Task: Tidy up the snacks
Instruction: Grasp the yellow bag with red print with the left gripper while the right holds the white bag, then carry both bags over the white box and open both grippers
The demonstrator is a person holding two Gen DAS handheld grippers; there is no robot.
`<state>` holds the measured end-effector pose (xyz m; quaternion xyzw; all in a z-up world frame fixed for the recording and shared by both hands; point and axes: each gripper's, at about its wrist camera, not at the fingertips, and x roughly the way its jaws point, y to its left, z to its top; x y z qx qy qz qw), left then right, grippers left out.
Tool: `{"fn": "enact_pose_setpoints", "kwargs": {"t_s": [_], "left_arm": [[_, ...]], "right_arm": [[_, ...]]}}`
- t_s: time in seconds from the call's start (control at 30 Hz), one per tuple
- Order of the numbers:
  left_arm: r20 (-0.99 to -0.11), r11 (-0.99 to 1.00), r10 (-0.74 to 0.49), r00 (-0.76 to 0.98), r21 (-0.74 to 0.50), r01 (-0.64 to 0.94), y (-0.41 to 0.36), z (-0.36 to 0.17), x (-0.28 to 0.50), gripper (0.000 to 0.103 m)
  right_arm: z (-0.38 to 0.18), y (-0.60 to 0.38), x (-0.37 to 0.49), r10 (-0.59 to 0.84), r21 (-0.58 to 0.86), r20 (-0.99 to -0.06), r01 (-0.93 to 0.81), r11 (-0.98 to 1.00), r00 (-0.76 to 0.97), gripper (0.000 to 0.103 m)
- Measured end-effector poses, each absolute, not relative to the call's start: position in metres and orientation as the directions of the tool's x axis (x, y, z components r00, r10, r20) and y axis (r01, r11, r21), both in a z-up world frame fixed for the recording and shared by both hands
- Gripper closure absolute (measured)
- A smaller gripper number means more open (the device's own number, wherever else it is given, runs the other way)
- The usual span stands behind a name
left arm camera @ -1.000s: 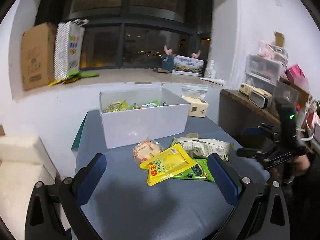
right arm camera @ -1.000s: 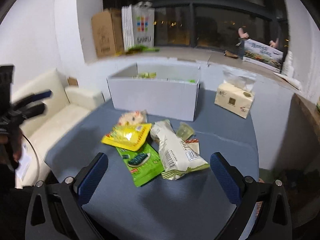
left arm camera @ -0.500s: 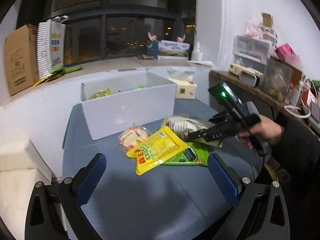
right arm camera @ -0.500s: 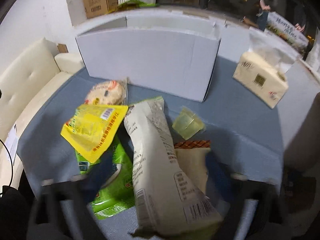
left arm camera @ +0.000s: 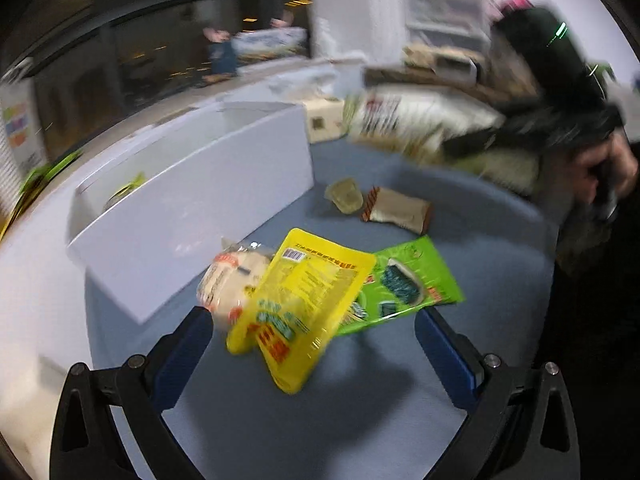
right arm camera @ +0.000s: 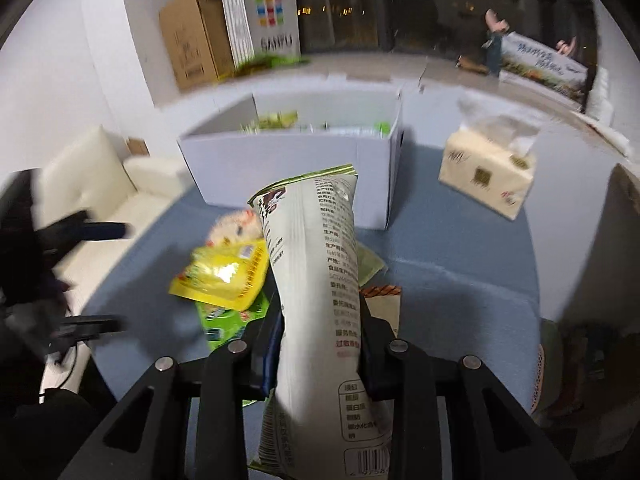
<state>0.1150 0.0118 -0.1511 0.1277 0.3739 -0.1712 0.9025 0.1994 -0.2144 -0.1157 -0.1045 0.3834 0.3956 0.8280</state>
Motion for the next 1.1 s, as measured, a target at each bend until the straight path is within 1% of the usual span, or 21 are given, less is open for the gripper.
{"fn": "enact_pose_setpoints", "kwargs": {"t_s": [0.07, 0.13, 0.2, 0.27, 0.33, 0.4, 0.43, 0.5, 0.53, 0.57, 0.6, 0.67, 0.8, 0.83, 1.0, 1.03, 1.1], "left_arm": [[-0.754, 0.888, -0.213, 0.622, 0.116, 0.445, 0.015, -0.161, 0.136, 0.0], [-0.789, 0.882, -0.24, 0.565, 0.065, 0.466, 0.02, -0.171, 0.153, 0.0], [-0.806, 0.887, -0.249, 0.536, 0.032, 0.46, 0.025, -0.18, 0.166, 0.0], [-0.83, 0.89, -0.277, 0.484, -0.032, 0.456, 0.03, -0.19, 0.18, 0.0], [-0.841, 0.885, -0.301, 0.45, -0.071, 0.461, 0.031, -0.2, 0.184, 0.0], [-0.837, 0.876, -0.292, 0.462, -0.04, 0.481, 0.027, -0.204, 0.182, 0.001], [-0.835, 0.872, -0.302, 0.46, -0.046, 0.488, 0.027, -0.204, 0.181, 0.003], [-0.823, 0.884, -0.302, 0.481, -0.052, 0.465, 0.029, -0.2, 0.178, 0.024], [-0.822, 0.898, -0.29, 0.491, -0.056, 0.437, 0.033, -0.197, 0.177, 0.045], [-0.819, 0.904, -0.299, 0.489, -0.078, 0.421, 0.037, -0.196, 0.176, 0.05], [-0.815, 0.906, -0.316, 0.485, -0.107, 0.409, 0.041, -0.195, 0.174, 0.051], [-0.81, 0.921, -0.287, 0.512, -0.086, 0.379, 0.043, -0.194, 0.163, 0.054], [-0.748, 0.95, -0.273, 0.605, -0.111, 0.292, 0.053, -0.181, 0.134, 0.055], [-0.713, 0.957, -0.277, 0.644, -0.141, 0.254, 0.059, -0.172, 0.123, 0.055], [-0.588, 0.969, -0.228, 0.776, -0.216, 0.121, 0.076, -0.137, 0.093, 0.055], [-0.554, 0.967, -0.207, 0.806, -0.239, 0.085, 0.082, -0.126, 0.087, 0.055], [-0.498, 0.952, -0.207, 0.842, -0.302, 0.054, 0.093, -0.113, 0.082, 0.055]], "right_arm": [[-0.105, -0.225, 0.191, 0.598, 0.148, -0.69, -0.73, 0.667, 0.407, 0.069], [-0.098, -0.238, 0.181, 0.629, 0.186, -0.659, -0.721, 0.668, 0.412, 0.069], [-0.094, -0.246, 0.171, 0.647, 0.21, -0.637, -0.713, 0.669, 0.419, 0.069], [-0.093, -0.247, 0.166, 0.654, 0.223, -0.627, -0.707, 0.672, 0.424, 0.069], [-0.094, -0.25, 0.161, 0.668, 0.247, -0.618, -0.703, 0.666, 0.415, 0.069], [-0.098, -0.249, 0.161, 0.671, 0.256, -0.619, -0.702, 0.664, 0.408, 0.069], [-0.099, -0.248, 0.16, 0.67, 0.258, -0.622, -0.702, 0.664, 0.405, 0.069], [-0.103, -0.248, 0.16, 0.671, 0.267, -0.627, -0.7, 0.663, 0.396, 0.069], [-0.104, -0.247, 0.16, 0.674, 0.272, -0.628, -0.701, 0.659, 0.39, 0.069], [-0.105, -0.246, 0.159, 0.674, 0.272, -0.629, -0.702, 0.658, 0.388, 0.069], [-0.106, -0.246, 0.159, 0.675, 0.273, -0.628, -0.703, 0.657, 0.387, 0.069], [-0.108, -0.245, 0.16, 0.681, 0.282, -0.627, -0.704, 0.652, 0.379, 0.069], [-0.109, -0.244, 0.157, 0.682, 0.285, -0.625, -0.704, 0.651, 0.378, 0.069], [-0.109, -0.244, 0.157, 0.683, 0.289, -0.624, -0.7, 0.653, 0.38, 0.069], [-0.108, -0.242, 0.159, 0.687, 0.3, -0.607, -0.685, 0.664, 0.4, 0.069], [-0.106, -0.241, 0.16, 0.688, 0.301, -0.601, -0.682, 0.667, 0.407, 0.069], [-0.103, -0.236, 0.162, 0.689, 0.302, -0.592, -0.678, 0.67, 0.418, 0.069]]}}
